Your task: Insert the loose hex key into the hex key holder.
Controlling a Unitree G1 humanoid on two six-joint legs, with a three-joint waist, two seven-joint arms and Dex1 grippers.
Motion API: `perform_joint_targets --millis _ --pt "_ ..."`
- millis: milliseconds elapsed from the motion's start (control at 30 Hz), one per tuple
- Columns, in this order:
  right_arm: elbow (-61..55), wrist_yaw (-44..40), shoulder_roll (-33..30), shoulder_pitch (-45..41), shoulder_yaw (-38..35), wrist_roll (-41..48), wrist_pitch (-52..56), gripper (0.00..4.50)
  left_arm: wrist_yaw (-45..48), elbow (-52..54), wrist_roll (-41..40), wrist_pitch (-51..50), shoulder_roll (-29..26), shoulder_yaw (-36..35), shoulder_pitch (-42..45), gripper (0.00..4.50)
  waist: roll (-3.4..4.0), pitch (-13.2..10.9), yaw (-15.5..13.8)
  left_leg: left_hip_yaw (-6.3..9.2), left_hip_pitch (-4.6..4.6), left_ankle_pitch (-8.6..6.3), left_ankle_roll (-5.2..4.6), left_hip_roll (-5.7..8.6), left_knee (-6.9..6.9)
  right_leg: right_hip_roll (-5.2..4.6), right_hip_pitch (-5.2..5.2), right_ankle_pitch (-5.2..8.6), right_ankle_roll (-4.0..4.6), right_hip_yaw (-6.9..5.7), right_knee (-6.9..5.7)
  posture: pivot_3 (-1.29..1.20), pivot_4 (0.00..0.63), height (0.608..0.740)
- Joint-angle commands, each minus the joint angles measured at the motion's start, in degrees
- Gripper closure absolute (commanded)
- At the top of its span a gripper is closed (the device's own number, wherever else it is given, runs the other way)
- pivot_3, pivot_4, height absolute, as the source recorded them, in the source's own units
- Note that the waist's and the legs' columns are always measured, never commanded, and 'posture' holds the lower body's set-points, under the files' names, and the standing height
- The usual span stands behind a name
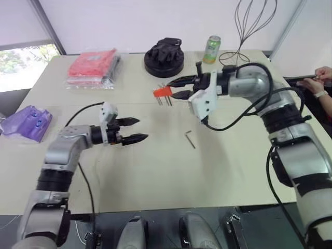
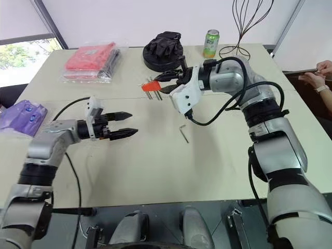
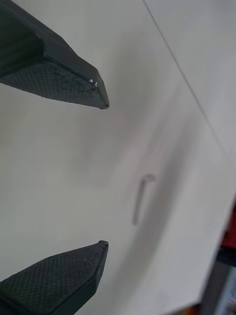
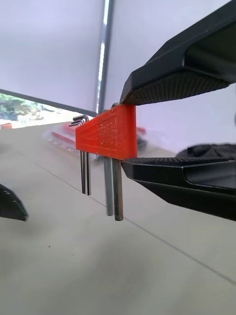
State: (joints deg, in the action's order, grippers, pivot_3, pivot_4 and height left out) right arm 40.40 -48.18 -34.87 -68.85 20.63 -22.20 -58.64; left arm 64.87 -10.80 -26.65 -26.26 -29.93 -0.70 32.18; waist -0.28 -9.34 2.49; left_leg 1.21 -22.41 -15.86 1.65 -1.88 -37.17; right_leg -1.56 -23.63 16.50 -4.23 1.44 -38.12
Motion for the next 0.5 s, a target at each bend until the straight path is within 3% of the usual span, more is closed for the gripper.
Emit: perform_joint_targets --millis 33,500 --pt "-0.4 0.7 -1.0 -2.5 -0.6 2.2 -2.6 3.53 -1.5 -2.2 -1.1 1.0 2.9 -1.0 4.7 0.00 -0.03 0.0 -0.1 -0.01 -0.01 0.00 0.01 0.00 -0.02 -0.02 0.01 0.00 0.00 0.01 0.00 0.00 0.150 0.740" --pt "-2.2 0.3 -2.1 -1.3 -0.8 5.5 0.6 3.53 1.6 -18.2 -1.9 5.0 10.9 -2.7 20.4 0.00 -0.03 0.0 0.0 -0.05 -0.03 0.01 0.02 0.02 -0.05 -0.03 0.00 0.00 0.00 0.01 0.01 0.00 0.150 0.740"
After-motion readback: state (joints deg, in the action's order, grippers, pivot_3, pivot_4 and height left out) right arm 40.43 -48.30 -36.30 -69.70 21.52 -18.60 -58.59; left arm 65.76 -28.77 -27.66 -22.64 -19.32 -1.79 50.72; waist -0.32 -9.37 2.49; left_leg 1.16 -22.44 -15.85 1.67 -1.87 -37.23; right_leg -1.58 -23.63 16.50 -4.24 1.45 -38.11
